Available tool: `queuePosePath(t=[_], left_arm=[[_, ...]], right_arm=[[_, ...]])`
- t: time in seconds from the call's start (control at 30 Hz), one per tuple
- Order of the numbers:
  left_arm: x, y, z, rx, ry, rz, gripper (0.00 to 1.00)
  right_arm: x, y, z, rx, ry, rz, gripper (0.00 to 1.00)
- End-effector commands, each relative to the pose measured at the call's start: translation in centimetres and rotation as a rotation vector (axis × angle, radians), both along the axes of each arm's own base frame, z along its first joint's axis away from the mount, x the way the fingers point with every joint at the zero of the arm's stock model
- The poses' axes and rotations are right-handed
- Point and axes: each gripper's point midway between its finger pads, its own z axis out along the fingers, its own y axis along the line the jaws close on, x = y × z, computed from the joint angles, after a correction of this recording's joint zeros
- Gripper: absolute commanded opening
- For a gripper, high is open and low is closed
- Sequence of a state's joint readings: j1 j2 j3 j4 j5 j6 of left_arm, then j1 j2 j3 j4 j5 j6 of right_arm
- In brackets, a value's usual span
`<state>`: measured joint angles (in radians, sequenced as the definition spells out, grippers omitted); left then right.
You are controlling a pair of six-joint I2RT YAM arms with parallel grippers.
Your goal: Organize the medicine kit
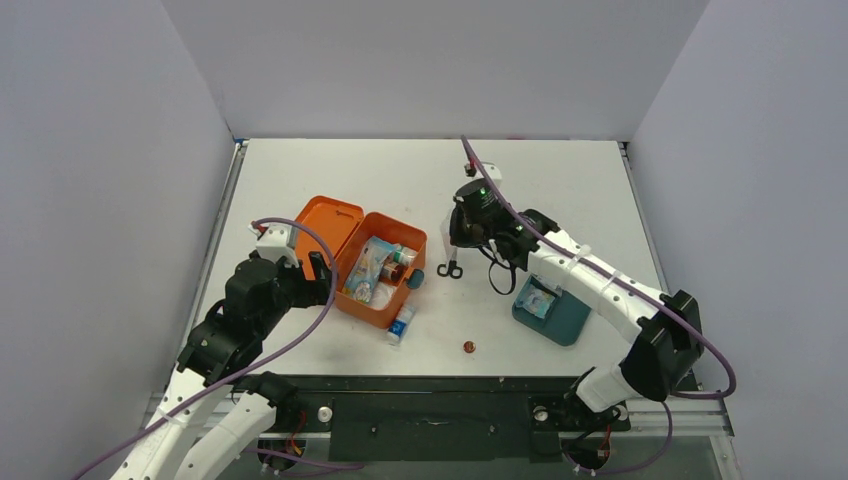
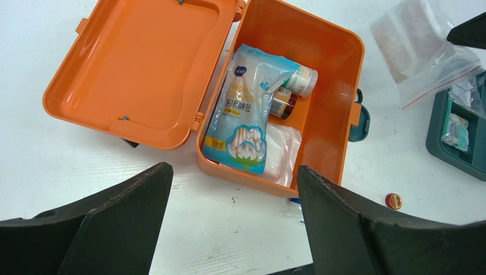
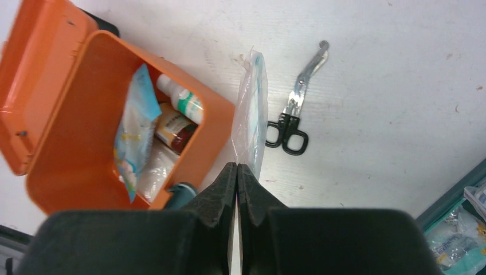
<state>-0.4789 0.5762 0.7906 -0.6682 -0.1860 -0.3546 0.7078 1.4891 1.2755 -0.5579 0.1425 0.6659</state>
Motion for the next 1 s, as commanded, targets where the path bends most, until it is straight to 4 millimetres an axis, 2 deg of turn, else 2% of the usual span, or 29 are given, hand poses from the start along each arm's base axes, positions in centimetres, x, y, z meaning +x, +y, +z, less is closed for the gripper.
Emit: queuePosePath(t=[0.0,0.2,0.4,0.6,0.77,0.97], left_arm=[[0.5,-0.4,1.5,-0.021,-0.062,-0.014,0.78],[0.4,-0.3,1.5,-0.022,-0.062,-0.012,0.78],[0.3,-0.3,1.8,-0.028,-0.072,-0.015,0.78],[0.3,-0.4,1.9,-0.030,-0.078,-0.019,0.78],[0.2,-0.3,1.9,-0.032,-0.079,-0.019,0.78],[0.3,-0.4,1.8,-0.029,-0.077,-0.019,0.78]], right_arm=[[-0.2,1.4,6.3,0.067,-0.133,-0.009,0.00],[-1.3,4.8,10.2,0.151,-0.181,0.053,0.00],[-2.5,8.3,11.7,0.176,-0.198,0.152,0.00],[-3.0,11.2,10.8,0.170,-0.169,0.265,0.00],[-3.3,12.7,9.4,0.155,-0.136,0.345,0.00],[-3.4,12.9,8.7,0.129,-0.127,0.358,0.00]])
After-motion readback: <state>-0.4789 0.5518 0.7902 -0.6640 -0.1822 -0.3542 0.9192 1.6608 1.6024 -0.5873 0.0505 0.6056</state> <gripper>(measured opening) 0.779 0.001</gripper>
